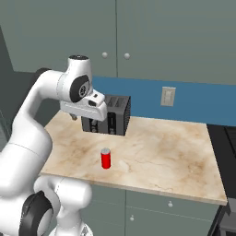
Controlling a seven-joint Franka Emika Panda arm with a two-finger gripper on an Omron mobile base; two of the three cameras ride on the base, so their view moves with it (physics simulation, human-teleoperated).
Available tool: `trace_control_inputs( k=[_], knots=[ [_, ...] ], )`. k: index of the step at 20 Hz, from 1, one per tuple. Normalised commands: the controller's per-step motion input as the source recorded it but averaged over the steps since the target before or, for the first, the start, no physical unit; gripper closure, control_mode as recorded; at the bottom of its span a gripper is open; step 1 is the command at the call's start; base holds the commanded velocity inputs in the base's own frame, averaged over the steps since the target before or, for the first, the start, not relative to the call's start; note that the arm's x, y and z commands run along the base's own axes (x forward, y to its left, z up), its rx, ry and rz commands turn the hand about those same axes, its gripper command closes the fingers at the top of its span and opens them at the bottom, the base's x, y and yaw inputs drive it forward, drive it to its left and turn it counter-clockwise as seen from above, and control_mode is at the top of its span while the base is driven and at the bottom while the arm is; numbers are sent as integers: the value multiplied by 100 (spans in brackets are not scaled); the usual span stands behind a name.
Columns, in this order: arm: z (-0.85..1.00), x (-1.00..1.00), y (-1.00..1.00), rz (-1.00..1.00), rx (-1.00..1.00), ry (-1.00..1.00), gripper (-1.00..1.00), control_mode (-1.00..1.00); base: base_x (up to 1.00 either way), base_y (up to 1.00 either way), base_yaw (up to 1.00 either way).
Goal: Four empty soda cans are scattered around the kitchen. Gather all the cans and cluster them next to the stove for recycling.
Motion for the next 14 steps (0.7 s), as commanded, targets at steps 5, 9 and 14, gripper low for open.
trace_control_inputs(
  k=[5,9,14],
  knots=[
    [-20,-6,-22,-3,-2,2,-100,-100,0,0,0],
    [-25,-7,-13,-3,-6,-8,-100,-100,0,0,0],
    [-27,-4,-11,-3,-7,-13,-100,-100,0,0,0]
  ],
)
